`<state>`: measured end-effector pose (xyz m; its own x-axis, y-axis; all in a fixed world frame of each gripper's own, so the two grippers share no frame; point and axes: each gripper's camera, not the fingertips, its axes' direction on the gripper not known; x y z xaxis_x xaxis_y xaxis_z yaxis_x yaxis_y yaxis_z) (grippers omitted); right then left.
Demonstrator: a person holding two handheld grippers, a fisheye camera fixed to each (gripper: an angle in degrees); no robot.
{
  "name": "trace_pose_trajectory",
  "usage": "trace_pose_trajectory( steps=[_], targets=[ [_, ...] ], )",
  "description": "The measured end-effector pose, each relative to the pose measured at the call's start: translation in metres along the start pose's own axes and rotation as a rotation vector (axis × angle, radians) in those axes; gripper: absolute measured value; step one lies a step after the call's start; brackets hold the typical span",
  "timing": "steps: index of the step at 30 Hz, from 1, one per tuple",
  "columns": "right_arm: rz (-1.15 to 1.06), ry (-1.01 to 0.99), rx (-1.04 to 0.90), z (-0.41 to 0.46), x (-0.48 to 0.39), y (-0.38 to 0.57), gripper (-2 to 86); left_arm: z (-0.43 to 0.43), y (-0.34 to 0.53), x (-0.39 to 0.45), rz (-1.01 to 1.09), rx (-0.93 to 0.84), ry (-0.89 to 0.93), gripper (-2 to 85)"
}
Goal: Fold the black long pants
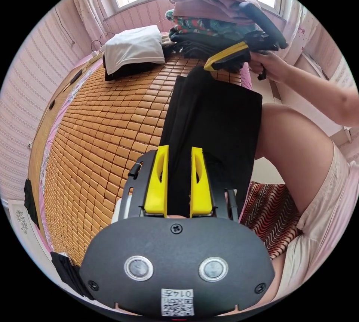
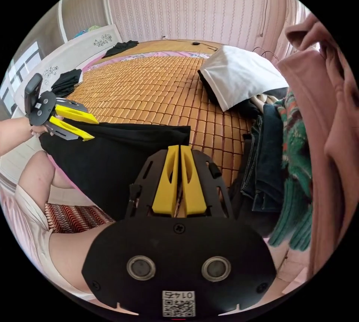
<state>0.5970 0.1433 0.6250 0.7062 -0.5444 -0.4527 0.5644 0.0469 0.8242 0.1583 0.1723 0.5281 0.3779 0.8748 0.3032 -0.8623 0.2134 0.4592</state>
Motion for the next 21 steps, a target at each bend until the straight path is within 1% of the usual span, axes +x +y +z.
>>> trace_pose_trajectory(
  steps=[4,6,10,12,16,17,19,21],
  targets=[
    [-0.033,-0.001,0.147,-0.063,-0.02,0.016,-0.8,0.006,-0.005,0.013,0.075,-0.016,-0.023,9.3],
    [-0.032,-0.005,0.193,-0.086,-0.023,0.023,-0.8,0.009,-0.005,0.017,0.075,-0.026,-0.003,8.4],
    [-0.019,-0.006,0.213,-0.11,-0.027,0.035,-0.8,-0.002,-0.001,0.024,0.045,0.036,-0.048,1.7],
    [-0.008,0.024,0.209,-0.113,-0.028,0.04,-0.8,-0.011,0.004,0.028,0.076,0.071,-0.053,0.0],
    [0.016,0.047,0.212,-0.116,-0.019,0.044,-0.8,-0.047,0.017,0.029,0.122,0.139,0.002,-0.8],
    [0.01,0.056,0.204,-0.114,-0.018,0.043,-0.8,-0.057,0.02,0.025,0.113,0.164,0.022,-0.9],
    [-0.054,0.14,0.135,-0.092,-0.018,0.024,-0.6,-0.065,0.021,0.013,0.054,0.185,0.047,-0.9],
    [-0.07,0.159,0.093,-0.064,-0.014,0.005,-0.2,-0.056,0.018,-0.003,-0.02,0.15,0.059,-0.9]
  ],
)
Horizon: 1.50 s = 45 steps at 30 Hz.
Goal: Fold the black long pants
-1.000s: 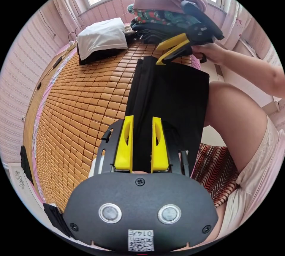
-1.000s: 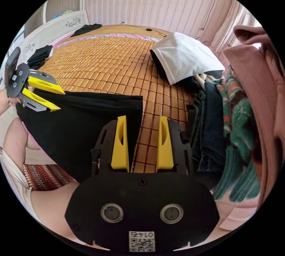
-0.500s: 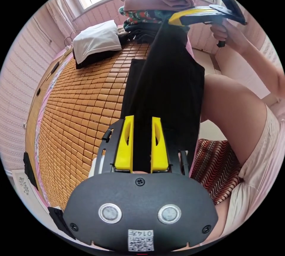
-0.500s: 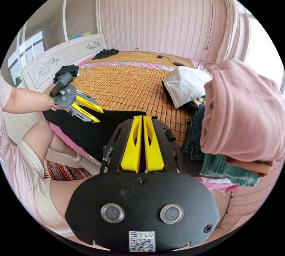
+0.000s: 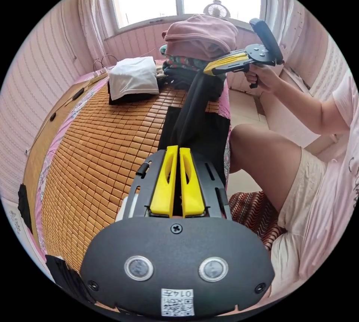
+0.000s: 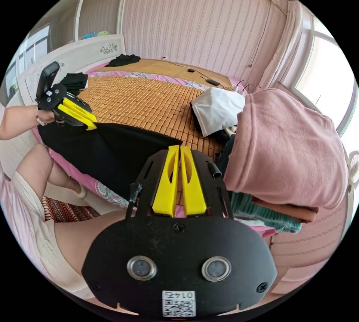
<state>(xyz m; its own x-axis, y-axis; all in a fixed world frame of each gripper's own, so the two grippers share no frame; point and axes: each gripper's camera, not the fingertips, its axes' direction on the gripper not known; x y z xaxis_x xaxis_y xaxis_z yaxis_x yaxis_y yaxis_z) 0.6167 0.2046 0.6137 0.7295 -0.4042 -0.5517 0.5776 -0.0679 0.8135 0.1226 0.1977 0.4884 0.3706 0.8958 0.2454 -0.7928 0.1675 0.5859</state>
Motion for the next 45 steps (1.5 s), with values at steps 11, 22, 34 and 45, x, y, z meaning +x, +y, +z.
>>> trace_pose_trajectory(
  steps=[11,22,34,45],
  targets=[
    [0.226,-0.167,-0.203,0.069,0.013,0.033,5.3,0.017,0.044,-0.027,-0.212,-0.103,-0.032,2.5],
    [0.338,-0.246,-0.228,0.081,0.002,0.041,-0.5,-0.01,0.117,0.006,-0.341,-0.128,0.074,4.3],
    [0.362,-0.16,-0.365,0.14,-0.02,0.03,3.6,-0.034,0.169,-0.011,-0.46,-0.137,0.01,4.3],
    [-0.045,-0.163,-0.508,0.238,-0.162,-0.031,-0.9,-0.034,0.23,0.005,-0.598,-0.182,-0.057,-0.5]
  ],
)
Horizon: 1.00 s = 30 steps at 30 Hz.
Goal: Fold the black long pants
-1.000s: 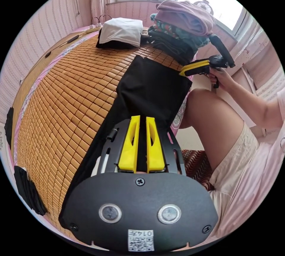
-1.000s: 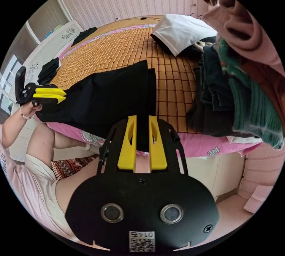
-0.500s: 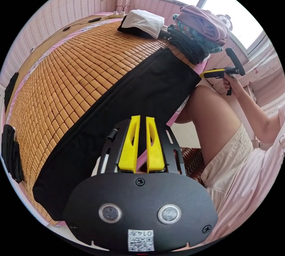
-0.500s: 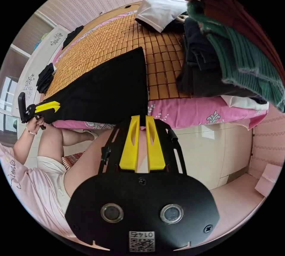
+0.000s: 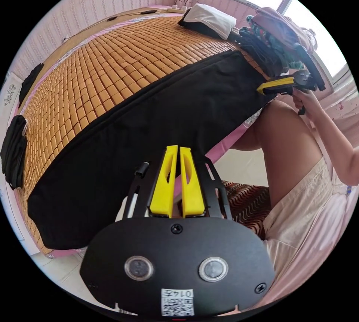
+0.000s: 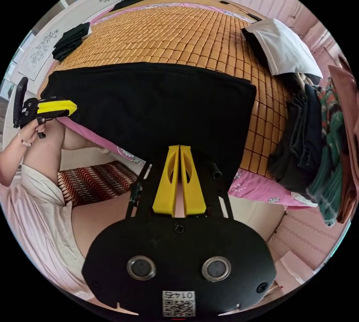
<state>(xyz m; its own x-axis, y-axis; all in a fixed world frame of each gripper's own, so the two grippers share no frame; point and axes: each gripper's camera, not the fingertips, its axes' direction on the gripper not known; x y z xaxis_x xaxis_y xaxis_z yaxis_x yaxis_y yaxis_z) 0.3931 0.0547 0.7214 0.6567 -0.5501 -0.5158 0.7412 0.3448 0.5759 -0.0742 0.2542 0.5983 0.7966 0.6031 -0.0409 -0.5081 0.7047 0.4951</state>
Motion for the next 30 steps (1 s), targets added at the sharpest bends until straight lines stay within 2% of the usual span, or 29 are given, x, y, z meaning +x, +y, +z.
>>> trace_pose_trajectory(
  steps=[6,8,14,20,22,25,30],
  targets=[
    [-0.001,-0.014,-0.054,0.013,-0.022,-0.034,-0.9,-0.011,0.022,-0.017,-0.063,0.068,0.055,-0.9],
    [-0.036,0.029,-0.009,0.006,-0.039,-0.05,-0.7,-0.026,0.035,-0.027,-0.087,0.131,0.051,-0.8],
    [-0.33,-0.084,0.179,0.0,-0.144,-0.14,3.2,-0.055,0.05,-0.069,-0.111,0.208,-0.07,2.9],
    [-0.57,-0.084,0.086,0.06,-0.256,-0.226,5.9,-0.058,0.036,-0.119,-0.066,0.156,-0.167,6.0],
    [-0.603,-0.05,-0.001,0.09,-0.281,-0.245,3.0,-0.051,0.031,-0.129,-0.058,0.115,-0.161,6.2],
    [-0.599,-0.029,0.001,0.105,-0.296,-0.256,0.0,-0.03,0.028,-0.139,-0.053,-0.03,-0.13,5.7],
    [-0.608,-0.045,0.016,0.112,-0.314,-0.274,-0.8,-0.037,0.04,-0.14,-0.052,0.047,-0.123,-0.2]
  ],
)
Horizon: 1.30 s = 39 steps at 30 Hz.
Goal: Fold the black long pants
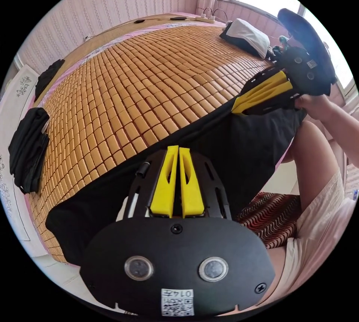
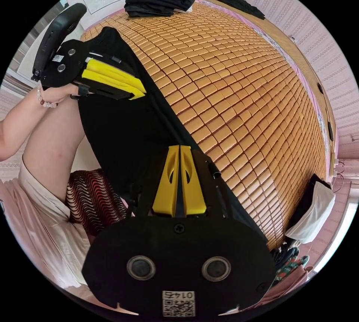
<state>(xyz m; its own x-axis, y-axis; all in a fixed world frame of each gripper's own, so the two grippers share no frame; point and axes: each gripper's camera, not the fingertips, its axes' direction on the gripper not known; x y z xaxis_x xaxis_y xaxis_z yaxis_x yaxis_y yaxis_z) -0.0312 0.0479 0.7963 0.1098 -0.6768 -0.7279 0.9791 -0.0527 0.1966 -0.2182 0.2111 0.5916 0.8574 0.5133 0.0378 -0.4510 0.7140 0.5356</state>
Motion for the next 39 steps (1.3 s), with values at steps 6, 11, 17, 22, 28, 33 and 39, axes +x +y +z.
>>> trace_pose_trajectory(
  steps=[6,11,17,22,28,33,39],
  targets=[
    [-0.004,0.062,0.009,0.02,-0.006,-0.039,-0.9,-0.013,0.008,-0.014,-0.059,0.078,-0.025,-0.9],
    [0.094,0.003,-0.013,0.059,0.0,-0.061,-0.7,-0.005,0.02,-0.026,-0.154,0.065,0.031,-0.1],
    [0.125,-0.047,0.057,0.059,-0.027,-0.05,-0.6,-0.039,0.057,-0.009,-0.115,0.12,0.132,1.9],
    [0.076,-0.05,-0.009,0.098,-0.074,-0.045,-0.9,-0.039,0.076,0.016,-0.172,0.156,0.269,4.5],
    [-0.028,-0.053,-0.133,0.122,-0.079,-0.086,-0.9,-0.051,0.077,0.028,-0.159,0.275,0.361,4.0],
    [-0.002,-0.04,-0.103,0.122,-0.077,-0.11,-0.9,-0.042,0.088,0.028,-0.18,0.217,0.313,2.9],
    [-0.013,-0.079,-0.041,0.126,-0.081,-0.177,-0.6,-0.014,0.088,0.044,-0.204,0.073,0.263,-0.8]
  ],
)
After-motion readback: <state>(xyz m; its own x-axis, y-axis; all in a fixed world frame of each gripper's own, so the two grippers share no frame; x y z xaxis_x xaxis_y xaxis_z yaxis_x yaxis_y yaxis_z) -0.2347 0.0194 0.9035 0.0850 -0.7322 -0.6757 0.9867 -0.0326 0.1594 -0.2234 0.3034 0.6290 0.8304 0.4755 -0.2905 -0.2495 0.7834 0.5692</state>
